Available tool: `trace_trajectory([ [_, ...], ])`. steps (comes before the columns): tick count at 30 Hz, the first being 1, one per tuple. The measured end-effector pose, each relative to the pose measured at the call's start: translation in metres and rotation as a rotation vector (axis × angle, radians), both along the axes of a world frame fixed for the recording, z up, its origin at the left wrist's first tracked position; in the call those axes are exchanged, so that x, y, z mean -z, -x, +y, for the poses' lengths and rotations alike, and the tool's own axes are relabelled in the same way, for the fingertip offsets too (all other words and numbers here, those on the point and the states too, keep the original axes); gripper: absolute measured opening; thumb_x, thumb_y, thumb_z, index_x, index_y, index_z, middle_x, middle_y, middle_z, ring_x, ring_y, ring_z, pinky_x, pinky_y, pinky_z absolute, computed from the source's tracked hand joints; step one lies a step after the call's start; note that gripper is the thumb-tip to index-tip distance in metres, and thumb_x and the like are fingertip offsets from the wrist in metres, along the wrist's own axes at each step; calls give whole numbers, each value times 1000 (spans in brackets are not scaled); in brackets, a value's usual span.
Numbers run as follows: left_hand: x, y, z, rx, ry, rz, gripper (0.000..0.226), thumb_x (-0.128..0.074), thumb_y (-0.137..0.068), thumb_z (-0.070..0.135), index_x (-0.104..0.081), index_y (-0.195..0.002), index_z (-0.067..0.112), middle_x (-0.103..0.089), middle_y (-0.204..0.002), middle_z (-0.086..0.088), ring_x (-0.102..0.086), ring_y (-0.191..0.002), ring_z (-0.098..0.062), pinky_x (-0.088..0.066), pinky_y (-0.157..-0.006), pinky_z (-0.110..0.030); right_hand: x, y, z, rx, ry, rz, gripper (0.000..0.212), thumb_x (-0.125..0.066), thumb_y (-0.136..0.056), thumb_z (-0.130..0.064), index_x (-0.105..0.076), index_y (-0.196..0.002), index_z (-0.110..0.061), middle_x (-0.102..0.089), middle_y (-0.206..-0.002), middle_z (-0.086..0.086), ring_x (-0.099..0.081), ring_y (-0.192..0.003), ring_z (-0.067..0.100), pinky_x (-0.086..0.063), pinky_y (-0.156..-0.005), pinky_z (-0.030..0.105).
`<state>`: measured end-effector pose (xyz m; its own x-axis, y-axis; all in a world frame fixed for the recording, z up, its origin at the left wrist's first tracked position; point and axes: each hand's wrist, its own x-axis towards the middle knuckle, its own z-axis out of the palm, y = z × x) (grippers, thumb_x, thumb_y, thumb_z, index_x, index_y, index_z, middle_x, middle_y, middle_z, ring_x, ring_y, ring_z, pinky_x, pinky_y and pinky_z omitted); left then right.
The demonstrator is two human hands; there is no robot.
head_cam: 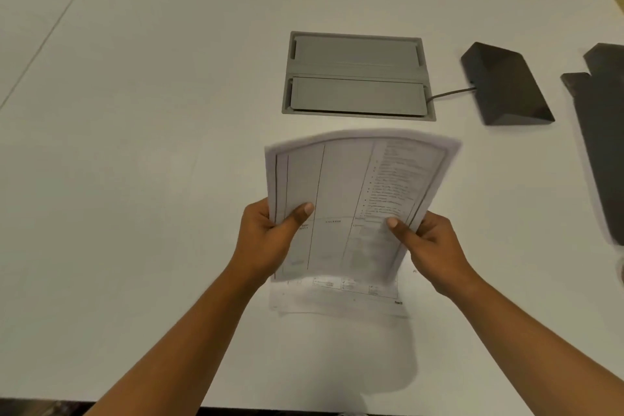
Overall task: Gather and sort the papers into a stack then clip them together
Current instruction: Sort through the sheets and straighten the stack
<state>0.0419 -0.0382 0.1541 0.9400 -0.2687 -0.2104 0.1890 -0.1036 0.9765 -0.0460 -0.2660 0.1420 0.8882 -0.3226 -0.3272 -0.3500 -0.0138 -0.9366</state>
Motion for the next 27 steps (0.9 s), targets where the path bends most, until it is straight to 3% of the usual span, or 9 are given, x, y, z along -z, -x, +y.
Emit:
trace_trajectory([
  [3, 0, 0, 8, 18, 16, 93, 27, -71, -75, 35, -68, -101, 29, -78, -95, 5, -75, -90, -13, -63, -75, -31, -1, -1, -2, 10, -91, 11, 19, -61, -92, -14, -72, -108, -15, -78, -105, 1, -74, -99, 19, -60, -87, 36],
  [7, 8, 9, 18, 83, 0, 284, 31, -69, -83, 33, -65, -113, 27, -77, -106, 8, -74, -97, -14, -61, -84, -38, -6, -3, -2, 7, -212, -16, 28, -59, -92, -13, -68, -118, -8, -76, -111, 6, -73, -103, 23, -60, -84, 32],
  [12, 12, 16, 36, -25, -52, 265, 23, -66, -90, 27, -70, -111, 16, -79, -99, -2, -76, -89, -23, -62, -77, -42, 5, -1, -4, 21, -281, 163, 39, -50, -94, -42, -69, -116, -15, -76, -112, 8, -73, -102, 25, -58, -88, 40],
  [13, 12, 15, 42, -66, -51, 265, 22, -67, -90, 26, -70, -109, 15, -79, -96, -3, -77, -87, -24, -62, -75, -42, 12, 0, -4, 89, -208, 207, 39, -48, -96, -45, -70, -110, -16, -75, -109, 9, -73, -99, 26, -58, -88, 42],
  [15, 14, 13, 58, -136, -56, 287, 23, -67, -89, 26, -70, -109, 14, -80, -95, -4, -77, -86, -25, -62, -74, -43, 31, 7, -4, 147, 196, 354, 44, -43, -97, -53, -67, -95, -16, -73, -101, 9, -70, -92, 27, -57, -82, 42],
  [17, 19, 14, 75, -174, -80, 308, 26, -67, -89, 28, -70, -111, 13, -79, -98, -6, -77, -87, -27, -61, -76, -45, 50, 17, -1, 69, 640, 531, 57, -43, -91, -63, -63, -105, -11, -69, -107, 10, -66, -97, 31, -53, -77, 37],
  [18, 21, 15, 82, -184, -95, 312, 26, -67, -89, 28, -70, -110, 13, -79, -97, -6, -76, -86, -28, -61, -76, -46, 60, 21, 1, 45, 722, 607, 67, -47, -88, -67, -59, -116, -8, -64, -115, 13, -63, -103, 33, -52, -79, 38],
  [22, 24, 19, 105, -211, -146, 307, 22, -65, -90, 28, -69, -107, 16, -80, -91, -4, -76, -82, -32, -61, -73, -49, 80, 30, 16, 9, 761, 833, 92, -68, -71, -69, -43, -129, -3, -49, -126, 17, -53, -117, 35, -52, -82, 45],
  [27, 26, 23, 112, -260, -130, 303, 17, -63, -91, 28, -68, -107, 22, -80, -93, 0, -75, -84, -30, -61, -68, -45, 94, 34, 12, 44, 713, 809, 92, -87, -62, -49, -39, -126, -4, -54, -121, 18, -61, -108, 38, -55, -79, 44],
])
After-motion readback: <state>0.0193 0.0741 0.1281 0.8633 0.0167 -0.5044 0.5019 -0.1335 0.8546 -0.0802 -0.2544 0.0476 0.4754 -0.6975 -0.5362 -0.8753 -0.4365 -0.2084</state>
